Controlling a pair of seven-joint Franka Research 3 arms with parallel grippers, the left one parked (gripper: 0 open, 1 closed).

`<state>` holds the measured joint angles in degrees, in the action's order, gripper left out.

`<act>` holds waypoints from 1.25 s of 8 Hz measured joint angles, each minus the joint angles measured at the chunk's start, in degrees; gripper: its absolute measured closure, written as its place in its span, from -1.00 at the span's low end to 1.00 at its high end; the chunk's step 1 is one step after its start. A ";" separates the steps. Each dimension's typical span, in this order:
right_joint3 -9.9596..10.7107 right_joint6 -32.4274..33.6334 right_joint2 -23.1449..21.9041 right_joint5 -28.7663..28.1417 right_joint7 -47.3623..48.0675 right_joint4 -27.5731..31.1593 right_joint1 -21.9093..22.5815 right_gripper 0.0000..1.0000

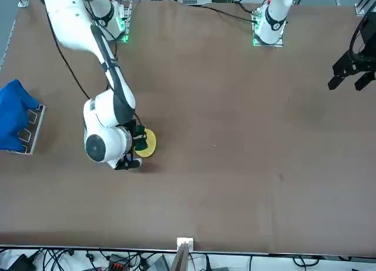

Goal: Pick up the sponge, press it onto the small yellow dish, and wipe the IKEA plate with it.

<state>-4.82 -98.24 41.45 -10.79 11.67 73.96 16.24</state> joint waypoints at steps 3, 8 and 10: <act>1.55 0.57 -4.48 3.86 0.00 3.25 -0.88 0.70; 2.06 -6.18 -10.09 10.57 -2.87 12.63 -8.49 0.70; 2.02 -14.79 -12.00 10.65 -3.37 20.95 -10.93 0.70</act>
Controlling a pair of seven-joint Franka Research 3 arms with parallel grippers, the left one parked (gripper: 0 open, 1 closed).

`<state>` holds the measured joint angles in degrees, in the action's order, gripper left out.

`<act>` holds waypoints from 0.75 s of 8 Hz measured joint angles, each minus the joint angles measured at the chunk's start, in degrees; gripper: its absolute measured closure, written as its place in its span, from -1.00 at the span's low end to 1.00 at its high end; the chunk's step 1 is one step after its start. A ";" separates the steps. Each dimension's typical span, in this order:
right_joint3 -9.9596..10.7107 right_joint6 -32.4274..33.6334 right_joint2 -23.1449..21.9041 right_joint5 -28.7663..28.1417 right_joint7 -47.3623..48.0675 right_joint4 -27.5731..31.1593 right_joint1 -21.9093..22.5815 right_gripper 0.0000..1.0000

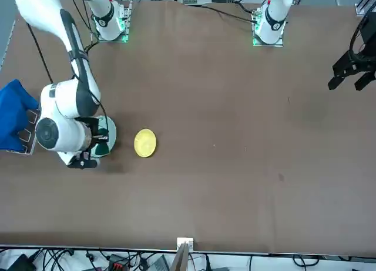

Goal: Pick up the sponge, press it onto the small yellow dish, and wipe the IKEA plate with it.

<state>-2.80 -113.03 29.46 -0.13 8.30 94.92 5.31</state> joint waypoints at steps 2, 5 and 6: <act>-0.11 -8.04 -1.05 0.00 -0.25 8.25 -1.84 0.69; -0.23 -15.33 -2.32 0.00 -0.91 15.93 -3.84 0.70; -0.24 -17.19 -2.61 0.00 -1.54 17.66 -4.58 0.69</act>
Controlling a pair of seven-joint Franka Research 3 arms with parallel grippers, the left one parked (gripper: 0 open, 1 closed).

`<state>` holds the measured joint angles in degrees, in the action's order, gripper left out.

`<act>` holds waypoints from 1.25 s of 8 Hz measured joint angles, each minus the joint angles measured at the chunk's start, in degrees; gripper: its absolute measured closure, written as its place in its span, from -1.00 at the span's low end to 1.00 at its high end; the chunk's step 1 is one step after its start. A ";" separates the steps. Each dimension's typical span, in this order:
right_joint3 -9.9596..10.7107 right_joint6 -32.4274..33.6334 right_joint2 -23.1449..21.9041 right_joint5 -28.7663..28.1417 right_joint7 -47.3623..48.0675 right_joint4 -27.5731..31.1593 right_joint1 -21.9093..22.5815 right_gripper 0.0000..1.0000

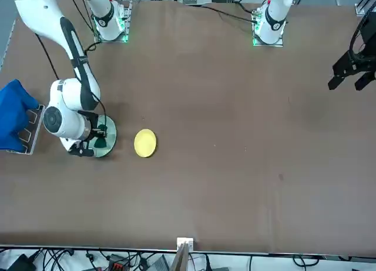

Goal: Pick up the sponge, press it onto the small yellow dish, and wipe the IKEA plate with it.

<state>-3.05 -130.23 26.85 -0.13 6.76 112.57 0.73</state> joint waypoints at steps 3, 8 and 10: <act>-0.02 -2.66 -0.63 0.00 -2.63 2.88 -2.24 0.68; -0.14 -3.96 -0.81 0.00 -4.57 3.11 -3.41 0.67; -0.14 -4.16 -0.79 0.00 -5.63 3.93 -4.35 0.67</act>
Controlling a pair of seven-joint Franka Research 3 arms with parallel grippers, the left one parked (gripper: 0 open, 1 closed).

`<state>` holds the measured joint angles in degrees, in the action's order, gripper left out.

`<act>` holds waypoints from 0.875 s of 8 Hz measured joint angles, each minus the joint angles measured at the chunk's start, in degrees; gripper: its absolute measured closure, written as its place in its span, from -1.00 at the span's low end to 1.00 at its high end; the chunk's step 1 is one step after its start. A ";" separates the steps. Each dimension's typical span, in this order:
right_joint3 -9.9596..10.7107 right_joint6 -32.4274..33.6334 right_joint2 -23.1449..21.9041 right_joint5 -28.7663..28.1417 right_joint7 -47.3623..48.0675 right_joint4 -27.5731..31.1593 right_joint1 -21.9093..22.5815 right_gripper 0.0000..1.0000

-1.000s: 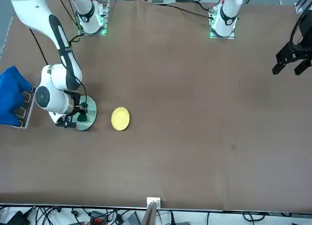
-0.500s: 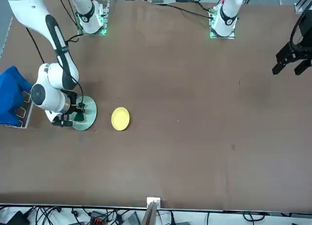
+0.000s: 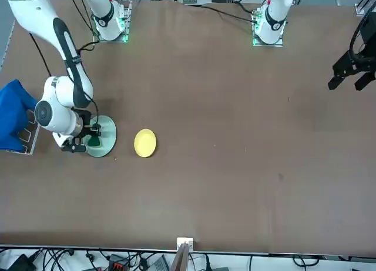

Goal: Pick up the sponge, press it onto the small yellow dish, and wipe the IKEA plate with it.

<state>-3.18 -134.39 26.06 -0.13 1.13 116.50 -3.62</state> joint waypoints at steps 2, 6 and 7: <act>-0.02 -1.66 0.43 0.00 -0.06 1.35 -0.09 0.67; -0.03 -3.20 0.63 0.01 -4.30 1.74 -1.36 0.67; -0.03 -3.65 0.71 0.01 -5.67 1.60 -1.90 0.67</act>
<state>-3.21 -138.03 26.77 -0.12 -4.54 118.10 -5.52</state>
